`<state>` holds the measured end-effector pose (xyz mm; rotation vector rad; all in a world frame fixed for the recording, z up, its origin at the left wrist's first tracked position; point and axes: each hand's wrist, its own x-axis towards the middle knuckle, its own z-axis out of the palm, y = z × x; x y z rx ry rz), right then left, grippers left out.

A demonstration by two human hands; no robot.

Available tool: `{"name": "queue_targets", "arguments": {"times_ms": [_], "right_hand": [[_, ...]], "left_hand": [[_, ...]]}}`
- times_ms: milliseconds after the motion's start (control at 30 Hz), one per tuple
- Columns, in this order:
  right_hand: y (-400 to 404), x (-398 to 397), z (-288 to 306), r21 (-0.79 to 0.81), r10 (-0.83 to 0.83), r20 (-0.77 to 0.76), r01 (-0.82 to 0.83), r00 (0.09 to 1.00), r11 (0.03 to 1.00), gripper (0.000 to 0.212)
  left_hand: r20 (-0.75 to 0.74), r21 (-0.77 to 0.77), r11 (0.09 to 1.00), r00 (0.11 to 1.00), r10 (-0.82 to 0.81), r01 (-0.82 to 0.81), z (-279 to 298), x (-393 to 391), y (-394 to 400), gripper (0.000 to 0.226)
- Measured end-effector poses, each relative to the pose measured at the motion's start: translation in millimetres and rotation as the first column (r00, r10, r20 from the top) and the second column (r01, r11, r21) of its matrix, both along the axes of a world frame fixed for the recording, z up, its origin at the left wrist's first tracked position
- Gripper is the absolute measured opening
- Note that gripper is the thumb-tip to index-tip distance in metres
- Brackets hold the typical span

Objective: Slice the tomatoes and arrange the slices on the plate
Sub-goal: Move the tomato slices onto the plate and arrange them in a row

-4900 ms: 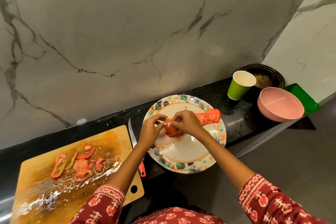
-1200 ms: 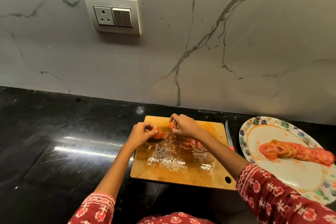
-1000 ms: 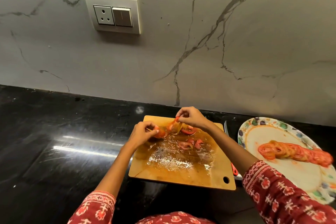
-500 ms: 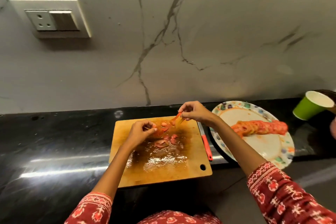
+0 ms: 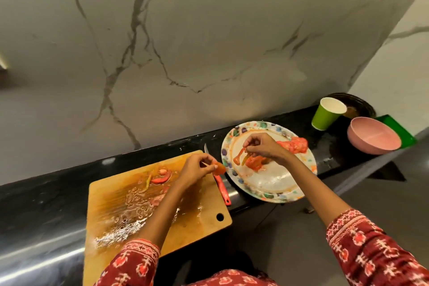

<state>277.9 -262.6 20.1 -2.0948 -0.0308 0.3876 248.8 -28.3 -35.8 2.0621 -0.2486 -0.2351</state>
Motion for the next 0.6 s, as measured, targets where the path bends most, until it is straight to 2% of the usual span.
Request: {"name": "queue_targets", "arguments": {"times_ms": [167, 333, 533, 600], "right_hand": [[-24, 9, -18, -0.128, -0.040, -0.056, 0.033, 0.998, 0.991, 0.012], [-30, 20, -28, -0.437, 0.010, 0.039, 0.008, 0.999, 0.899, 0.016], [-32, 26, -31, -0.602, 0.117, 0.115, -0.025, 0.986, 0.798, 0.007], [-32, 27, -32, -0.584, 0.126, 0.122, -0.032, 0.985, 0.811, 0.009]], "left_hand": [[-0.018, 0.004, 1.000, 1.000, -0.006, 0.006, -8, 8, -22, 0.006], [-0.048, 0.016, 1.000, 0.999, 0.002, -0.002, -9, 14, -33, 0.004], [-0.060, 0.001, 1.000, 0.998, 0.026, -0.026, -8, 20, -39, 0.010], [-0.078, -0.018, 0.999, 0.996, 0.042, -0.044, -7, 22, -42, 0.012]]}}
